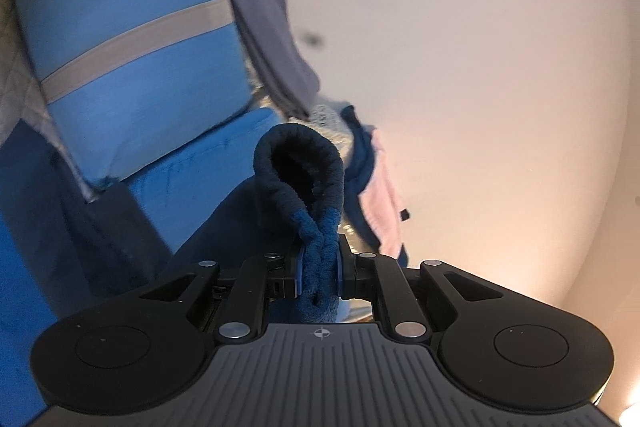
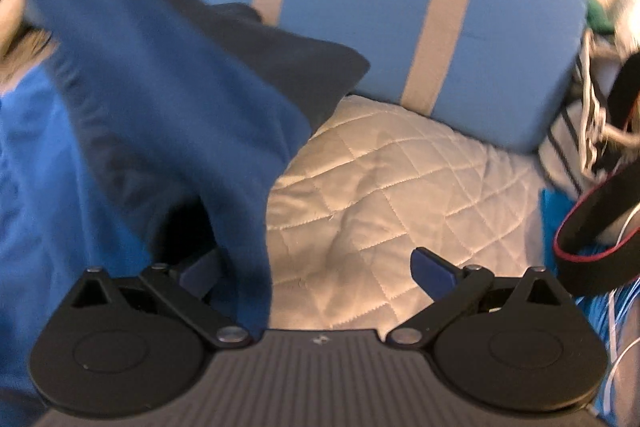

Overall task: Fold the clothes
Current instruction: 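Hold the cuff with the left gripper while the right gripper lifts the fleece edge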

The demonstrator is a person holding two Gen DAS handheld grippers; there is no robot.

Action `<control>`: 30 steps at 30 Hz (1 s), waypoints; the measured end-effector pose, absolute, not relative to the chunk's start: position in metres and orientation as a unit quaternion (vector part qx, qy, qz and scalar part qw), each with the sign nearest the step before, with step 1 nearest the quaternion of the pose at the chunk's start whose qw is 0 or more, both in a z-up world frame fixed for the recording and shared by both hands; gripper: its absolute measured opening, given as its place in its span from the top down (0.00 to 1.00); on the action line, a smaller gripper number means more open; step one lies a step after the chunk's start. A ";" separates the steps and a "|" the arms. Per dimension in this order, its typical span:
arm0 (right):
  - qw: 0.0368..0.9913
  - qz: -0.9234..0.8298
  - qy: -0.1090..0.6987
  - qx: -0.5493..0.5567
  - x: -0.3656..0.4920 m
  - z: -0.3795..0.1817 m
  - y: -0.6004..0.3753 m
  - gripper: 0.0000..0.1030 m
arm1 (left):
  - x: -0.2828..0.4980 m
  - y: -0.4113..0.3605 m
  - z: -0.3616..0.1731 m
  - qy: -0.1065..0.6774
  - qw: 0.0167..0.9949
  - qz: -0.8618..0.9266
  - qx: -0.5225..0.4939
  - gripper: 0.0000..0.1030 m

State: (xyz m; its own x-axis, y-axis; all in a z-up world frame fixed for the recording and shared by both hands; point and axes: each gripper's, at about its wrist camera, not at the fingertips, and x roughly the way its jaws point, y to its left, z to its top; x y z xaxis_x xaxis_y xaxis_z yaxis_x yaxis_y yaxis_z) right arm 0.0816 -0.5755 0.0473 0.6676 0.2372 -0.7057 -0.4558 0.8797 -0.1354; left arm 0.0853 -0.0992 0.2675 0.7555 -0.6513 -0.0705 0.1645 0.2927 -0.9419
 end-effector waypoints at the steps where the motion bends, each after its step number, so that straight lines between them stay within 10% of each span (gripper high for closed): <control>1: 0.900 0.196 0.353 -0.167 0.077 0.048 -0.574 0.00 | 0.085 -0.101 0.272 0.227 0.771 -0.266 -0.532 0.87; 30: 0.914 0.212 0.271 -0.216 0.064 0.089 -0.566 0.00 | 0.099 -0.104 0.287 0.222 0.780 -0.248 -0.530 0.86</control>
State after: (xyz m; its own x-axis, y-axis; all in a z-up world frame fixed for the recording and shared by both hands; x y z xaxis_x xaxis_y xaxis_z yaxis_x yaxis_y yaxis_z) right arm 0.0642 -0.5659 0.0889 0.7635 0.2712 -0.5861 -0.5048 0.8166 -0.2798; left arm 0.0992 -0.1041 0.2870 0.7781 -0.6225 -0.0835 0.1517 0.3152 -0.9368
